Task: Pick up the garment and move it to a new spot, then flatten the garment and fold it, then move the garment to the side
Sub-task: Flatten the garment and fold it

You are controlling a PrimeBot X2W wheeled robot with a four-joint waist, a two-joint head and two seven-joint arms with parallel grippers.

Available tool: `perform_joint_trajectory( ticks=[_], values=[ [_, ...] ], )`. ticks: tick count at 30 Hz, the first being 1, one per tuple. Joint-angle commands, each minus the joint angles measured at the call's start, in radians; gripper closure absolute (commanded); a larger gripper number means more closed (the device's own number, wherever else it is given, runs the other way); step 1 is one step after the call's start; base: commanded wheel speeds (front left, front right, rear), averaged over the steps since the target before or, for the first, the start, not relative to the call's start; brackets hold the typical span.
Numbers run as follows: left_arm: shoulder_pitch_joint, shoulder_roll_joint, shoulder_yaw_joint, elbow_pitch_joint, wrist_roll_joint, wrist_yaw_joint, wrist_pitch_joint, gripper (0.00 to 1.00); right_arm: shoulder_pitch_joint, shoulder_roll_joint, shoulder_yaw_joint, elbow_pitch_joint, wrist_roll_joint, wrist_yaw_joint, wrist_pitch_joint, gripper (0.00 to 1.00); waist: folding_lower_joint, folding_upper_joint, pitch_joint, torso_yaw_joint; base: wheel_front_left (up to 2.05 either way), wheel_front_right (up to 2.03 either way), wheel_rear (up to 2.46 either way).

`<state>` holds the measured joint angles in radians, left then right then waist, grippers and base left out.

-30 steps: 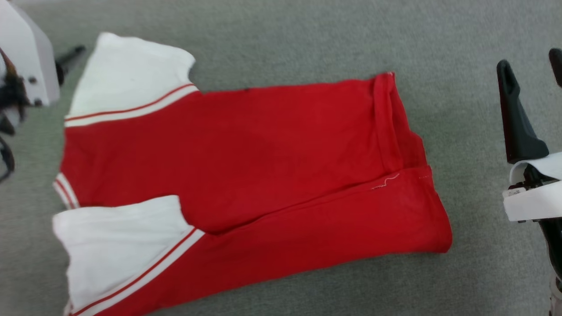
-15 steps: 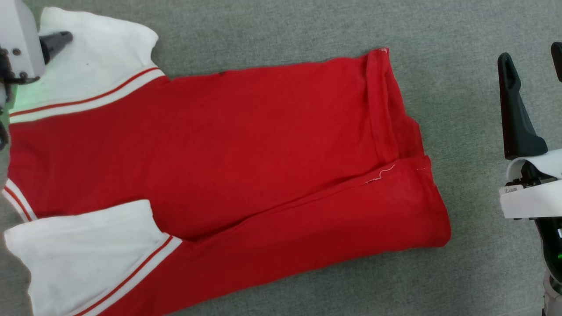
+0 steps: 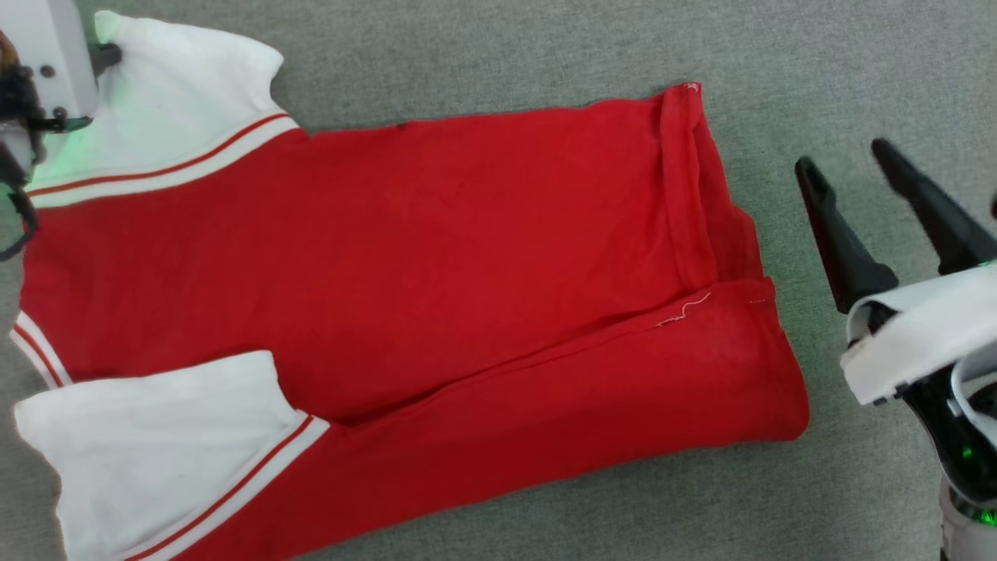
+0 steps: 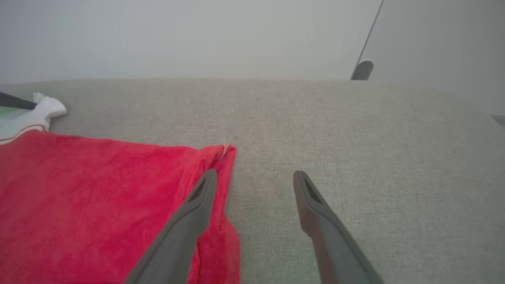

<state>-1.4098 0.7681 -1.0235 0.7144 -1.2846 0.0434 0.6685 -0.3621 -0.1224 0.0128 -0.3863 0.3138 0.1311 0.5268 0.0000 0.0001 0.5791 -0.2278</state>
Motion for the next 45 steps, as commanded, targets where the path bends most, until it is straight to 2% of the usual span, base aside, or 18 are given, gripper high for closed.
perform_joint_trajectory(
  ticks=[1, 9, 21, 22, 23, 24, 25, 33, 45],
  values=[
    [0.023, -0.025, -0.019, 0.014, 0.006, -0.007, 0.006, 1.00, -0.030, 0.004, 0.000, 0.010, 0.007, 0.000, 0.049, 0.00, 0.0000, -0.0001, -0.001, 0.005, 0.00, 0.00, 0.00],
    [0.006, -0.074, -0.022, 0.066, 0.007, -0.033, 0.001, 1.00, -0.210, 0.026, 0.002, 0.146, -0.020, 0.000, 0.320, 0.00, 0.0000, -0.0001, -0.001, 0.033, 0.00, 0.00, 0.00],
    [-0.028, -0.130, -0.027, 0.134, 0.015, -0.071, -0.018, 1.00, -0.423, 0.053, 0.064, 0.435, -0.045, 0.000, 0.527, 0.00, 0.0000, -0.0001, 0.008, 0.067, 0.00, 0.00, 0.00],
    [-0.029, -0.135, -0.027, 0.140, 0.016, -0.073, -0.020, 1.00, -0.433, 0.048, 0.075, 0.455, -0.048, 0.000, 0.542, 0.04, 0.0000, -0.0001, 0.008, 0.069, 0.00, 0.00, 0.00],
    [-0.030, -0.139, -0.027, 0.146, 0.017, -0.078, -0.021, 1.00, -0.441, 0.046, 0.081, 0.474, -0.048, 0.000, 0.551, 0.52, 0.0000, -0.0001, 0.008, 0.071, 0.00, 0.00, 0.00],
    [-0.030, -0.142, -0.028, 0.153, 0.018, -0.081, -0.024, 1.00, -0.448, 0.045, 0.086, 0.490, -0.047, 0.000, 0.560, 0.87, 0.0000, -0.0001, 0.008, 0.074, 0.00, 0.00, 0.00],
    [-0.030, -0.146, -0.029, 0.159, 0.018, -0.086, -0.026, 1.00, -0.456, 0.042, 0.092, 0.504, -0.043, 0.000, 0.566, 1.00, 0.0000, -0.0001, 0.007, 0.076, 0.00, 0.00, 0.00],
    [-0.037, -0.165, 0.014, 0.197, -0.013, -0.116, -0.094, 1.00, -0.476, 0.014, 0.095, 0.541, -0.028, 0.000, 0.534, 1.00, 0.0000, -0.0001, -0.017, 0.098, 0.00, 0.00, 0.00],
    [-0.016, -0.158, 0.061, 0.170, -0.070, -0.159, -0.150, 1.00, -0.390, -0.049, 0.078, 0.514, 0.011, 0.000, 0.431, 1.00, 0.0000, -0.0001, -0.131, 0.152, 0.00, 0.00, 0.00]
  ],
)
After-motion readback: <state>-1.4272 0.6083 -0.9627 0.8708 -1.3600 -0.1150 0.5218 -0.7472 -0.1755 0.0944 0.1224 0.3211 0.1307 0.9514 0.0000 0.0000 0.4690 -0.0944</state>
